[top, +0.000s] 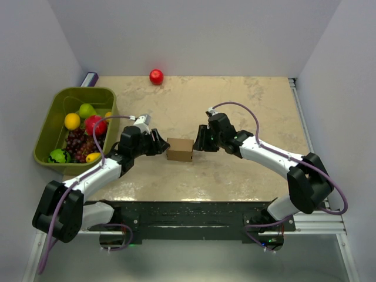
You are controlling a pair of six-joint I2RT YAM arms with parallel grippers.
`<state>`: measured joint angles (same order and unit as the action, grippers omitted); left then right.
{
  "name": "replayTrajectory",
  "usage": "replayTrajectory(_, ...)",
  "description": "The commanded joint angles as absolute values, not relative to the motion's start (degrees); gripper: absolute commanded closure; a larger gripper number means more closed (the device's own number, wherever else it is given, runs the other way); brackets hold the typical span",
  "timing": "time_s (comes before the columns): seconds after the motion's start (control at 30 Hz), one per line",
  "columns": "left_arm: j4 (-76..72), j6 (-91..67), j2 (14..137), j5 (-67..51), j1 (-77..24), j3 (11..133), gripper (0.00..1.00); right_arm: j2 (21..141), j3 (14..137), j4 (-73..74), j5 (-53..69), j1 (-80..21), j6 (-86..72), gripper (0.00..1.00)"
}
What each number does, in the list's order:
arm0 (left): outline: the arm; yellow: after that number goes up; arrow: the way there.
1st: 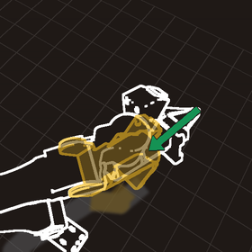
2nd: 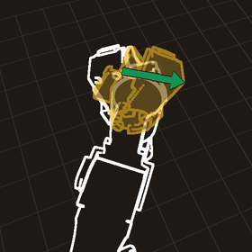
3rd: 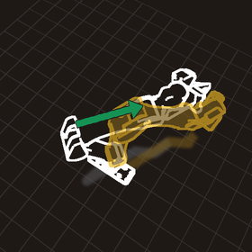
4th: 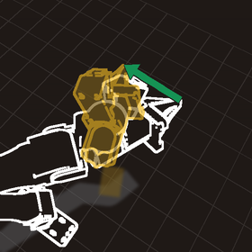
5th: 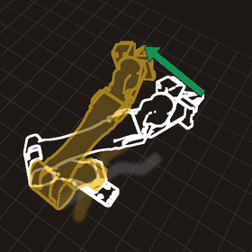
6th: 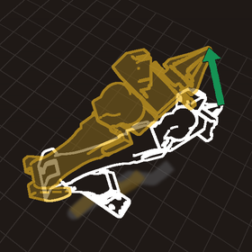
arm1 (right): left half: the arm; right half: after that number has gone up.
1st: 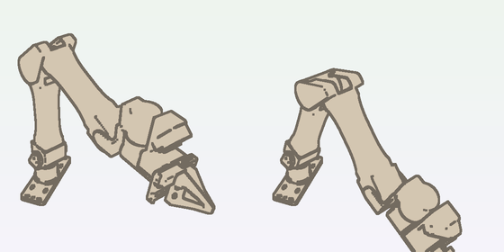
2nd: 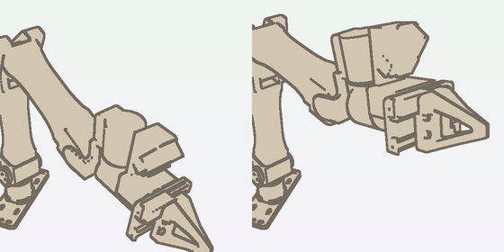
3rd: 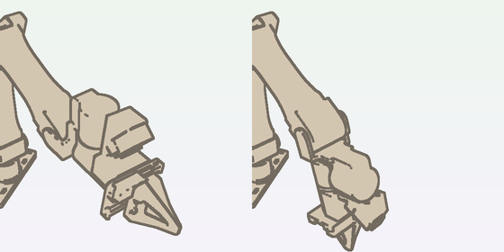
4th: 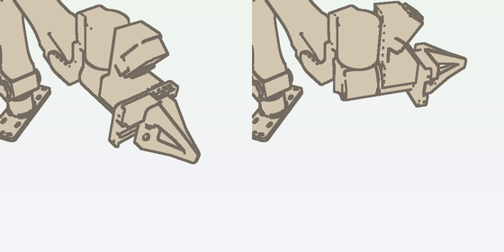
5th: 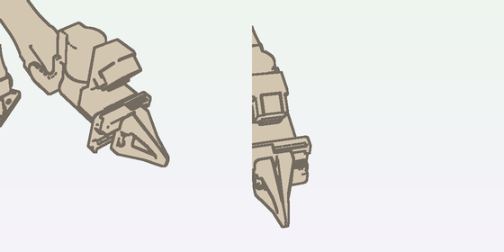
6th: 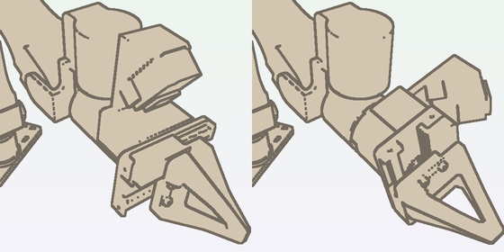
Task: Fold the paper box
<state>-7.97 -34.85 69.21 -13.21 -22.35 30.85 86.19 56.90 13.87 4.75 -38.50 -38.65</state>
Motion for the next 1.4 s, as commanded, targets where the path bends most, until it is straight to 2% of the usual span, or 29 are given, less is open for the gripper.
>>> replayTrajectory(0.0,-8.2,-33.3,68.6,-13.0,-22.2,32.7,0.46,84.4,57.9,11.6,7.3,-38.5,-39.9,0.57)
replayTrajectory(0.47,-9.1,-33.6,69.3,-13.4,-22.2,32.3,0.47,85.3,57.7,10.2,8.7,-38.5,-40.3,0.57)
replayTrajectory(0.7,-9.5,-33.7,69.3,-13.4,-22.2,31.5,0.47,87.5,57.1,11.5,6.9,-38.5,-39.6,0.65)
replayTrajectory(1.0,-10.5,-34.2,69.6,-13.4,-22.2,28.5,0.48,89.3,56.2,13.4,3.6,-38.7,-38.4,0.69)
replayTrajectory(1.2,-9.2,-33.4,69.3,-12.4,-22.4,28.7,0.48,88.8,59.2,17.9,-1.0,-38.9,-35.9,0.69)
replayTrajectory(1.37,-9.3,-33.3,68.6,-13.3,-22.3,30.9,0.43,88.2,61.2,16.9,3.1,-38.9,-36.6,0.65)
